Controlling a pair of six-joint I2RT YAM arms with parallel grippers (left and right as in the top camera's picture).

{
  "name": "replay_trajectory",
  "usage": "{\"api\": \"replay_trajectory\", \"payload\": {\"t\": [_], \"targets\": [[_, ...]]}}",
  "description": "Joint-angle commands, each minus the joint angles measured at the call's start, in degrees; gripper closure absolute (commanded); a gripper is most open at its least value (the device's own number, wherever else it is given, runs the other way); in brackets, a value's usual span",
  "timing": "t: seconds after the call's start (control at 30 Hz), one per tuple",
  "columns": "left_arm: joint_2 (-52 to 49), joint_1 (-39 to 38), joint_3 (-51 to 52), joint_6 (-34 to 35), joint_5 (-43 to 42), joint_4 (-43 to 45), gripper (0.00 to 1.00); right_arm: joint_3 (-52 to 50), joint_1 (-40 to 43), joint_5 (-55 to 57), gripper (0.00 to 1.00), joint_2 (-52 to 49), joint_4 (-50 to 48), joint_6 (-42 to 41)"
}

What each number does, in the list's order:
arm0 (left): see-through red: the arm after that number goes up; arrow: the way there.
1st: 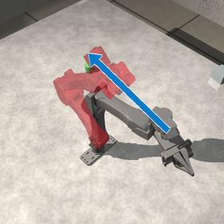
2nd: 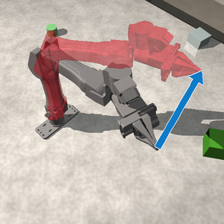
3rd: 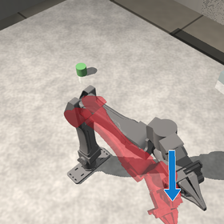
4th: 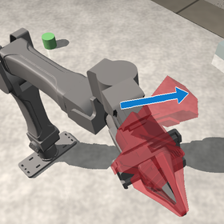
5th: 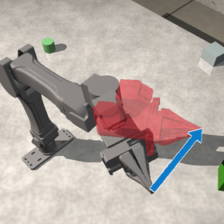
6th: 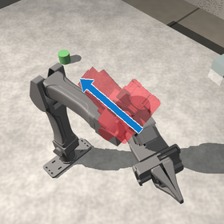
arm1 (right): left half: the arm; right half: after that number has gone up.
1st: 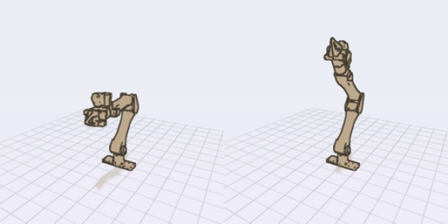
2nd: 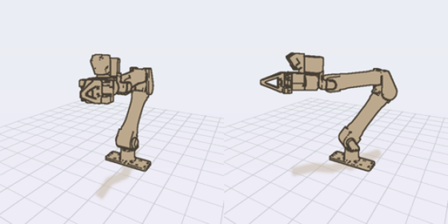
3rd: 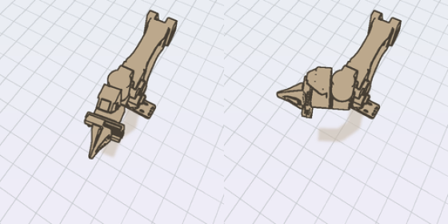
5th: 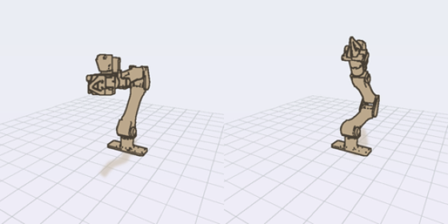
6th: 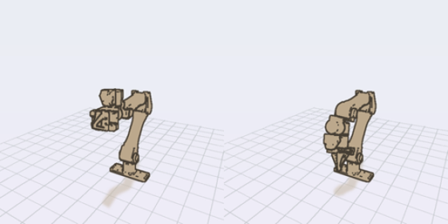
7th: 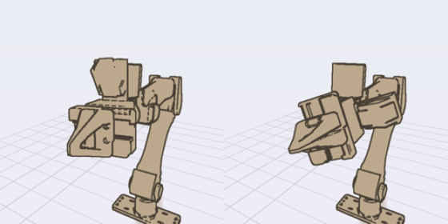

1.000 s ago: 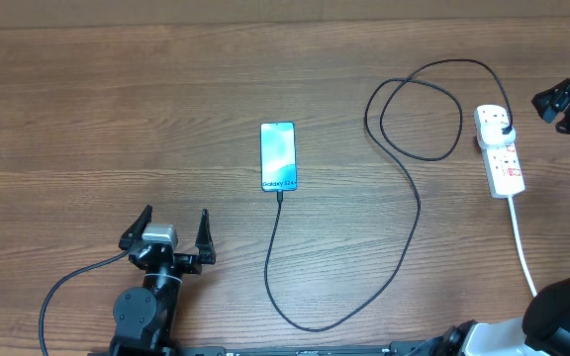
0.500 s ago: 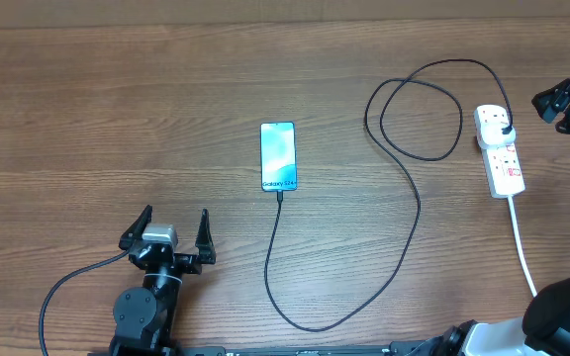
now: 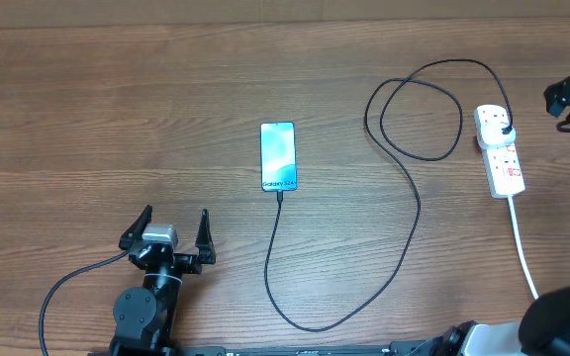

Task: Plug charger to phone and switch on socket

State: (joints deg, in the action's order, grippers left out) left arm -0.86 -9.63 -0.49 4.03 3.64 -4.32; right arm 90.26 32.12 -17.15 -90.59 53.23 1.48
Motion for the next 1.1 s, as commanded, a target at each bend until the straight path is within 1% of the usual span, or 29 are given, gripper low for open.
{"api": "replay_trajectory", "payload": {"t": [0.0, 0.17, 0.3, 0.33, 0.43, 0.73, 0.9, 1.07], "targets": [[0.6, 0.4, 0.2, -1.1, -0.5, 0.1, 0.0, -2.7, -1.5, 0.4, 0.0, 6.5, -2.4, -0.1], [0.6, 0.4, 0.2, -1.1, -0.5, 0.1, 0.0, -11.2, -4.4, 0.4, 0.0, 14.5, -11.3, -0.2], [0.6, 0.4, 0.2, -1.1, -0.5, 0.1, 0.0, -21.5, -8.2, 0.4, 0.0, 22.2, -21.7, -0.2], [0.6, 0.4, 0.2, -1.1, -0.5, 0.1, 0.0, -26.5, -9.7, 0.4, 0.0, 25.6, -26.6, -0.2], [0.6, 0.4, 0.2, -1.1, -0.5, 0.1, 0.0, -35.0, -12.4, 0.4, 0.0, 31.2, -35.5, -0.2], [0.6, 0.4, 0.2, -1.1, -0.5, 0.1, 0.0, -57.6, -18.9, 0.4, 0.0, 47.9, -57.4, -0.2], [0.6, 0.4, 0.2, -1.1, -0.5, 0.1, 0.0, -68.6, -21.3, 0.4, 0.0, 56.8, -63.6, -0.2], [0.6, 0.4, 0.2, -1.1, -0.5, 0.1, 0.0, -76.8, -22.1, 0.4, 0.0, 64.2, -64.7, -0.2]]}}
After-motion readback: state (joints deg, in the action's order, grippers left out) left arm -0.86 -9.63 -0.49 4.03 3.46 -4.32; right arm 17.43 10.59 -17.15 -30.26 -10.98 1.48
